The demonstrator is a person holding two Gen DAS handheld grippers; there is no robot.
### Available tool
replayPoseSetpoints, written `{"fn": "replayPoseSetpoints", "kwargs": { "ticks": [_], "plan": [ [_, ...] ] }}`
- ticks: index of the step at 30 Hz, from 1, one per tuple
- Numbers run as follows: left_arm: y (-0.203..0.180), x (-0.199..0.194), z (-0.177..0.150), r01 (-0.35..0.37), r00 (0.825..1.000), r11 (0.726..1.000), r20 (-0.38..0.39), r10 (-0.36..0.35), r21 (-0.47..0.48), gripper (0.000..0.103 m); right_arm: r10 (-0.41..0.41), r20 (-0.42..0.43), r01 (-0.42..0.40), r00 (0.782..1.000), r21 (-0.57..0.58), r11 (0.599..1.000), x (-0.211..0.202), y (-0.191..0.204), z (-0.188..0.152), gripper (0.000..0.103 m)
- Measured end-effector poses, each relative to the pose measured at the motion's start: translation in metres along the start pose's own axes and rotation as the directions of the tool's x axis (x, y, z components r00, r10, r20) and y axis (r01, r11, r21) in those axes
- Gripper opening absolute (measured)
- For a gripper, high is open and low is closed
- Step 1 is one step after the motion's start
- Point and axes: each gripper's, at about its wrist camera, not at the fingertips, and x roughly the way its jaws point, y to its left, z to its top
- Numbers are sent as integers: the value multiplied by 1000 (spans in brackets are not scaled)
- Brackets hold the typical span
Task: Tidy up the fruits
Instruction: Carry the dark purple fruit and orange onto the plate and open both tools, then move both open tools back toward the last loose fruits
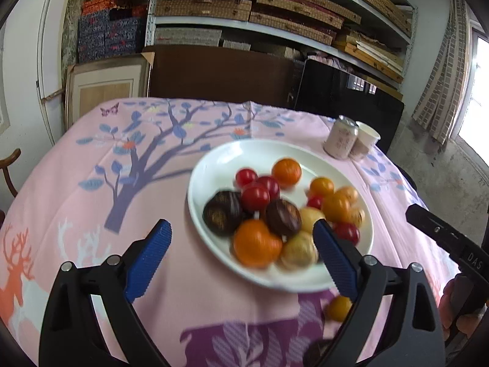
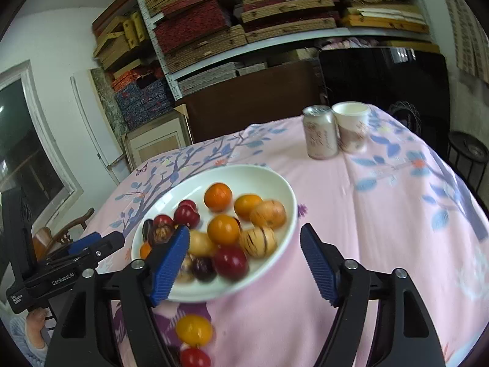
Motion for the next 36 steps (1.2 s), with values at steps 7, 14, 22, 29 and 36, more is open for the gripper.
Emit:
{"fn": "replayPoseSetpoints", "kwargs": {
  "ticks": [7,14,22,29,36],
  "plan": [
    [-15,-28,-54,-16,999,997,-27,18,75,95,-5,-29,7,1000,54,999,-26,-17,-33,86],
    [-34,-43,-86,7,999,991,-44,-1,137,95,-49,-31,51,998,85,995,-38,-26,-51,91],
    [-58,-36,-98,49,996,971,-90,-28,236,96,-47,-62,56,997,146,988,-34,-38,-54,92],
    [-67,-22,-103,37,990,961,-141,2,274,96,-46,-67,54,997,126,991,-34,-34,-55,92],
    [-61,-15,-102,28,986,969,-165,13,247,98,-49,-75,58,996,122,991,-32,-33,-56,92]
  ]
}}
